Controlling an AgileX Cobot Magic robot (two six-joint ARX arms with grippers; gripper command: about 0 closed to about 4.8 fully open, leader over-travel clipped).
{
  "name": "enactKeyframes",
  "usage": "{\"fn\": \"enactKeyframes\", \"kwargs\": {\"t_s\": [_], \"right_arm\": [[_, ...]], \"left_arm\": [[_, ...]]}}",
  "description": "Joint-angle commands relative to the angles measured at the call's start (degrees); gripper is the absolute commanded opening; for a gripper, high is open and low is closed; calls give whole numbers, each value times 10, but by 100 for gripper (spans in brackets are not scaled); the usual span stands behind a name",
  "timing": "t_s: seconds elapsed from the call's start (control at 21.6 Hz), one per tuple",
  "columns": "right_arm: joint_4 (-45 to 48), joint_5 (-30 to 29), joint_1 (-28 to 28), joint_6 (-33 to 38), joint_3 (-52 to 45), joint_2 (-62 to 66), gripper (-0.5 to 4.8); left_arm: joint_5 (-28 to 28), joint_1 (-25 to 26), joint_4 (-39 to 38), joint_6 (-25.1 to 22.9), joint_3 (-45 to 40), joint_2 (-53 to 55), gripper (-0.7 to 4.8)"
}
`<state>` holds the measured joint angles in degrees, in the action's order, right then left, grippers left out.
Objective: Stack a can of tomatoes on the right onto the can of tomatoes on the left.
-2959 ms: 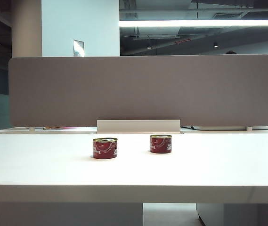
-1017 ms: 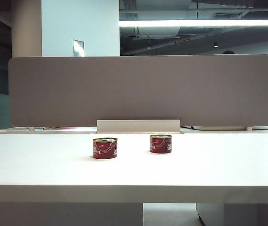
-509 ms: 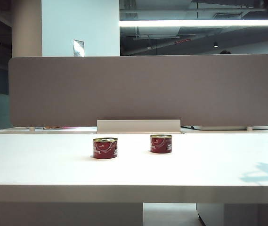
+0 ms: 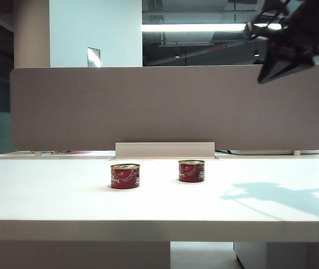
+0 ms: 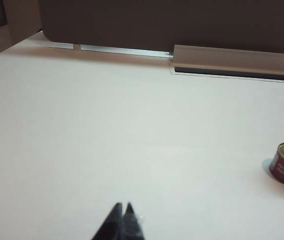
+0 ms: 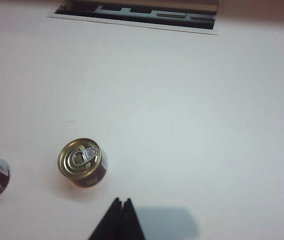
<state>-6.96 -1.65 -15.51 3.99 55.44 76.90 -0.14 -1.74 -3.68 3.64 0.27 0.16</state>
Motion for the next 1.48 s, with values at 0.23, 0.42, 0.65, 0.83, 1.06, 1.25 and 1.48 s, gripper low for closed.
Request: {"fn": "enactKeyframes", "kwargs": {"t_s": [0.23, 0.42, 0.65, 0.83, 1.06, 1.25, 1.48], "right_arm": [[-131, -5, -23, -12, 152, 125, 55], [-231, -21, -30, -13, 273, 218, 122], [-280, -26, -54, -26, 389, 311, 312], [-276, -28, -78, -28, 414, 351, 479], [-276, -30, -92, -28, 414, 392, 479], [-280, -28, -92, -28, 414, 412, 479], [-270, -14, -92, -28, 414, 420, 479]], "left_arm": [[-1, 1, 6, -2, 2, 1, -6], [-1, 1, 7, -3, 2, 1, -6], [-3, 1, 7, -3, 2, 1, -6], [-13, 1, 6, -2, 2, 1, -6], [-13, 1, 7, -2, 2, 1, -6], [-13, 1, 7, -2, 2, 1, -6], [-13, 1, 7, -2, 2, 1, -6]]}}
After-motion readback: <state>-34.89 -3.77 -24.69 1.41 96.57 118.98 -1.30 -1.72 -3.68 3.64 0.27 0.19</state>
